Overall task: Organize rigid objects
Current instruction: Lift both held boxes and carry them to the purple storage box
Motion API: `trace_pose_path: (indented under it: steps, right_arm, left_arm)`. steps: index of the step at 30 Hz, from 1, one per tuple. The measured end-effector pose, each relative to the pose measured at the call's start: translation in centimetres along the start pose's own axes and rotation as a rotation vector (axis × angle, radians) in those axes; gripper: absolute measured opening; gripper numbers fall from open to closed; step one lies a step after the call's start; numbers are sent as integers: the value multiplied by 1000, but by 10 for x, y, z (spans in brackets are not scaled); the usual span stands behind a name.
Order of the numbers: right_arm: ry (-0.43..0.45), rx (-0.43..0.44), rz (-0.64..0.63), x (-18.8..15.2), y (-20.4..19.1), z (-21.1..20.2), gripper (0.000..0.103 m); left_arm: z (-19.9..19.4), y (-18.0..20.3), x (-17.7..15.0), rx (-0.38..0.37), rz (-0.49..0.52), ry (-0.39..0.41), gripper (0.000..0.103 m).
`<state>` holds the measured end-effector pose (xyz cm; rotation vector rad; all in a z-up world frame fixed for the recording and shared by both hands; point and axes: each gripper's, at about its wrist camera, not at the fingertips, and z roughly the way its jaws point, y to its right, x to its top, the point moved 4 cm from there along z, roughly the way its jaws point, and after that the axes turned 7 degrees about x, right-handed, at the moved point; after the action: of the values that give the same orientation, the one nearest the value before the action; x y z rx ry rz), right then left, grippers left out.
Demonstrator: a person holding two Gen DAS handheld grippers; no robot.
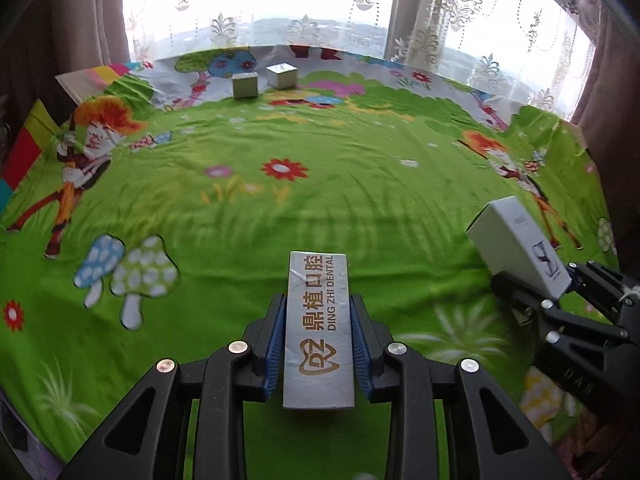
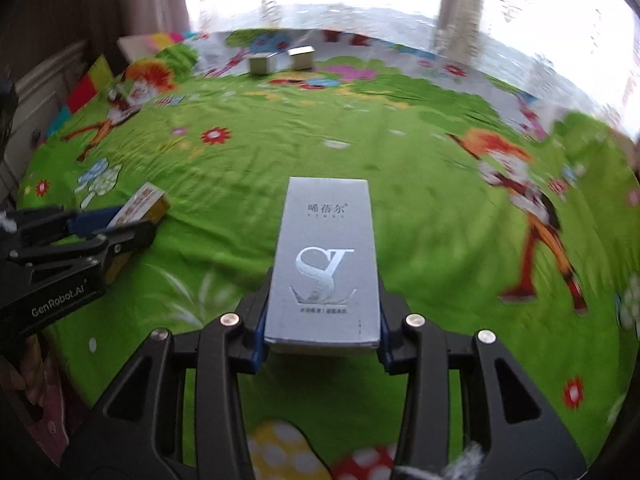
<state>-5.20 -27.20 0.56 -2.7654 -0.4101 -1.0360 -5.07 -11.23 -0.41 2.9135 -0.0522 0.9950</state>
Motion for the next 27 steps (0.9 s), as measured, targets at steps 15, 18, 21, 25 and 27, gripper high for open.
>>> trace_pose_path:
  steps: [15, 18, 21, 25, 27]
  right_arm:
    - [726, -186, 31, 17, -13, -185, 45]
    - [821, -215, 15, 14, -19, -212, 45]
    - [875, -227, -9, 14, -26, -233, 45]
    - [900, -228, -37, 15, -37, -247, 45]
    - [904, -222, -45, 19, -40, -247, 45]
  left_arm:
    - [-196, 54, 39, 13, 100, 652, 32]
    - [-228, 63, 37, 20, 134, 773, 32]
    - [-247, 74, 33, 10, 166, 827, 32]
    - [-257, 80, 32, -1, 178, 854, 32]
    - [-263, 76, 29, 1, 177, 862, 32]
